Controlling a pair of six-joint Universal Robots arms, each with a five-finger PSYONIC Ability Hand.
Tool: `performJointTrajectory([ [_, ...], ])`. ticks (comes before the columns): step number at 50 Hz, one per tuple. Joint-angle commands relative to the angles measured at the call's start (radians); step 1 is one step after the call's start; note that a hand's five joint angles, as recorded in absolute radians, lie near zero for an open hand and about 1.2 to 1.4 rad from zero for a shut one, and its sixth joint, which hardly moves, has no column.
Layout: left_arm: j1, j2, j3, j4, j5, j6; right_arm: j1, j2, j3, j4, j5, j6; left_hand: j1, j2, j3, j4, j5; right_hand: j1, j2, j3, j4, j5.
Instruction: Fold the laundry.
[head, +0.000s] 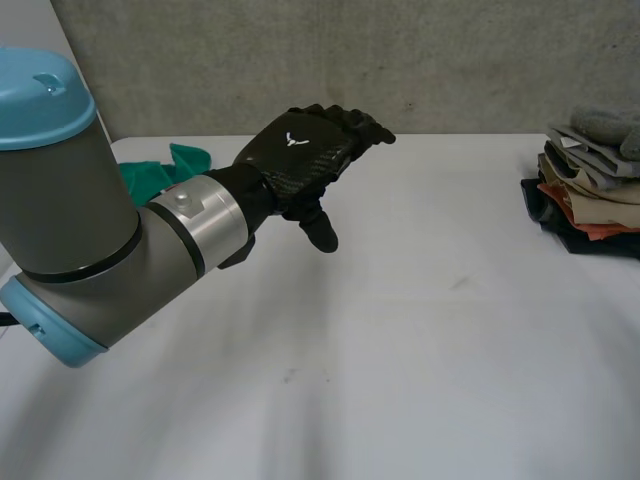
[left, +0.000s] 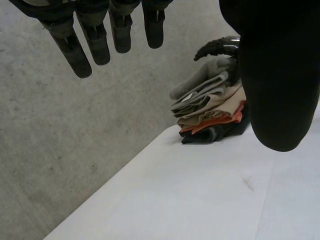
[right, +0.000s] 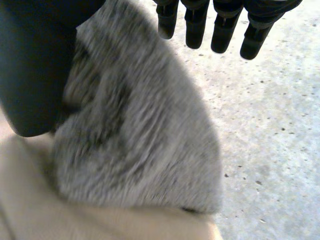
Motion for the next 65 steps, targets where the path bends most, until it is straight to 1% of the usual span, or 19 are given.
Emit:
performJointTrajectory([
  [1, -0.027, 0.030, 0.000, 0.000, -0.001, -0.003, -0.027, -0.177, 0.045, 0.346, 0.121, -0.021, 0.029, 0.022, 0.014, 0.025, 0.006, -0.049, -0.036, -0.039, -0.048, -0.050],
  [4, -0.030, 0.047, -0.003, 0.000, -0.001, -0.006, -0.066, -0.214, 0.045, 0.498, 0.187, -0.084, 0.029, 0.022, 0.014, 0.025, 0.006, -0.049, -0.036, -0.039, -0.048, -0.050],
  [8, -0.032, 0.068, -0.007, 0.000, -0.001, -0.008, -0.104, -0.309, 0.038, 0.721, 0.311, -0.266, 0.029, 0.022, 0.014, 0.025, 0.006, -0.049, -0.036, -0.039, -0.048, -0.050],
  [10, -0.030, 0.083, 0.000, 0.002, -0.001, -0.008, -0.106, -0.364, 0.021, 0.812, 0.412, -0.406, 0.026, 0.020, 0.011, 0.022, 0.003, -0.049, -0.036, -0.039, -0.048, -0.050],
  [12, -0.024, 0.103, 0.014, 0.005, -0.001, -0.009, -0.104, -0.401, 0.008, 0.821, 0.512, -0.513, 0.026, 0.020, 0.011, 0.022, 0.003, -0.049, -0.036, -0.039, -0.048, -0.050],
  [15, -0.019, 0.120, 0.031, 0.016, -0.001, -0.009, -0.067, -0.430, 0.007, 0.789, 0.600, -0.584, 0.029, 0.022, 0.013, 0.025, 0.006, -0.049, -0.036, -0.039, -0.048, -0.050],
  [17, -0.013, 0.131, 0.054, 0.026, -0.008, -0.008, 0.034, -0.470, 0.016, 0.718, 0.653, -0.577, 0.029, 0.022, 0.014, 0.025, 0.006, -0.049, -0.036, -0.039, -0.048, -0.050],
  [23, 0.063, 0.139, 0.085, 0.029, -0.073, 0.000, 0.227, -0.608, 0.158, 0.476, 0.649, -0.502, 0.035, 0.028, 0.019, 0.031, 0.012, -0.049, -0.036, -0.039, -0.048, -0.050],
  [28, 0.236, 0.134, 0.100, 0.029, -0.122, 0.021, 0.397, -0.674, 0.364, 0.268, 0.530, -0.495, 0.035, 0.028, 0.019, 0.031, 0.012, -0.049, -0.036, -0.039, -0.048, -0.050],
  [31, 0.326, 0.099, 0.100, 0.029, -0.126, 0.052, 0.518, -0.673, 0.464, 0.240, 0.474, -0.505, 0.035, 0.028, 0.019, 0.031, 0.012, -0.049, -0.036, -0.039, -0.048, -0.050],
  [35, 0.451, -0.077, 0.124, 0.029, -0.126, 0.223, 0.591, -0.660, 0.548, 0.256, 0.471, -0.526, 0.046, 0.040, 0.031, 0.042, 0.023, -0.049, -0.036, -0.039, -0.048, -0.050],
  [38, 0.487, -0.168, 0.148, 0.032, -0.126, 0.331, 0.609, -0.634, 0.591, 0.270, 0.472, -0.555, 0.046, 0.040, 0.031, 0.042, 0.023, -0.049, -0.036, -0.039, -0.048, -0.050],
  [43, 0.541, -0.445, 0.276, 0.055, -0.117, 0.539, 0.626, -0.561, 0.656, 0.292, 0.474, -0.650, 0.046, 0.040, 0.031, 0.042, 0.023, -0.049, -0.036, -0.039, -0.048, -0.050],
  [51, 0.605, -0.723, 0.491, 0.098, -0.074, 0.571, 0.632, -0.534, 0.696, 0.309, 0.479, -0.724, 0.073, 0.066, 0.057, 0.069, 0.050, -0.049, -0.036, -0.039, -0.048, -0.050],
  [53, 0.608, -0.768, 0.528, 0.112, -0.062, 0.569, 0.629, -0.533, 0.699, 0.312, 0.479, -0.724, 0.128, 0.122, 0.113, 0.124, 0.105, -0.049, -0.036, -0.039, -0.048, -0.050],
  [56, 0.610, -0.831, 0.592, 0.140, -0.047, 0.569, 0.628, -0.527, 0.705, 0.313, 0.479, -0.724, 0.412, 0.406, 0.397, 0.408, 0.389, -0.049, -0.036, -0.039, -0.048, -0.050],
  [57, 0.608, -0.837, 0.603, 0.147, -0.045, 0.568, 0.628, -0.525, 0.708, 0.313, 0.480, -0.724, 0.614, 0.608, 0.599, 0.610, 0.591, -0.049, -0.036, -0.039, -0.048, -0.050],
  [58, 0.604, -0.841, 0.612, 0.170, -0.045, 0.561, 0.628, -0.519, 0.712, 0.313, 0.480, -0.723, 1.180, 1.173, 1.165, 1.176, 1.157, -0.049, -0.036, -0.039, -0.048, -0.050],
  [65, 0.529, -0.725, 0.505, 0.325, -0.142, 0.479, 0.626, -0.505, 0.716, 0.313, 0.500, -0.724, 1.197, 1.191, 1.182, 1.193, 1.174, -0.049, -0.036, -0.039, -0.048, -0.050],
])
